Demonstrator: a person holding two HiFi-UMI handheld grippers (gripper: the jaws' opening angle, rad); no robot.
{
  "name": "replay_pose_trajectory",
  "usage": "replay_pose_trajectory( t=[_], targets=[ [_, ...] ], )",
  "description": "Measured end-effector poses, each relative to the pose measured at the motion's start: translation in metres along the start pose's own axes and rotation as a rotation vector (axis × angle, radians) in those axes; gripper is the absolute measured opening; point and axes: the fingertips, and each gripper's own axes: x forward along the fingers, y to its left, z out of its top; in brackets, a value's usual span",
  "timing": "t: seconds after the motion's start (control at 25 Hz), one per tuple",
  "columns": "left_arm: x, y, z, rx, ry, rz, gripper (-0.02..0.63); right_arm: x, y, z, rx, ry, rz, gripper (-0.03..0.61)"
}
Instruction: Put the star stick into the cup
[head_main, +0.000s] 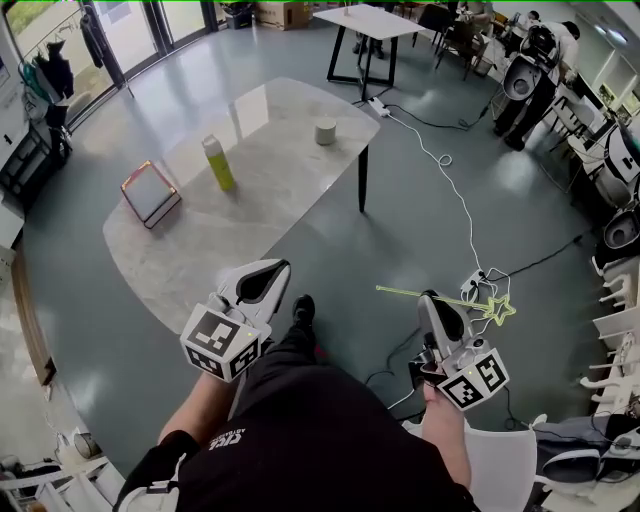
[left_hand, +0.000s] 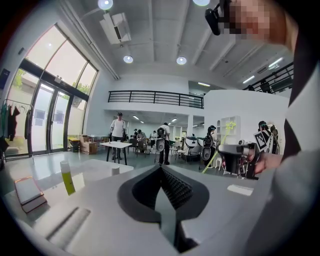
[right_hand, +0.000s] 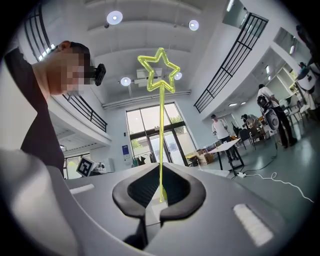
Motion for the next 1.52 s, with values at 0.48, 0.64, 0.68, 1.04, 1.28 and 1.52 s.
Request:
replay_pose_trajectory(
  t=[0.48, 0.64, 0.68, 1.04, 1.28, 1.52],
  targets=[
    [0.084, 0.054, 0.014, -0.016, -0.020, -0.015, 0.002, 0.071, -0.065, 0.012, -0.003, 0.029, -0.023, 0.028],
    [0.114, 0.084, 0.023, -0.031, -0.028, -0.010, 0.002, 0.116, -0.082, 0.019, -0.003, 0.054, -0.009, 0.028],
    [0.122, 0.092, 0.026, -0.033, -0.033, -0.009, 0.002, 0.128, -0.086, 0.021, -0.006, 0.059, -0.003, 0.028],
    [0.180, 0.163, 0.041, -0.062, -0.055, -0.002, 0.002, 0.223, -0.131, 0.030, -0.015, 0.094, 0.009, 0.028],
    [0.201, 0.190, 0.047, -0.059, -0.043, -0.011, 0.002, 0.259, -0.144, 0.026, 0.004, 0.102, 0.018, 0.028],
    [0.241, 0.198, 0.048, -0.062, -0.013, 0.002, 0.002, 0.283, -0.190, 0.028, 0.045, 0.106, 0.033, 0.028]
  ],
)
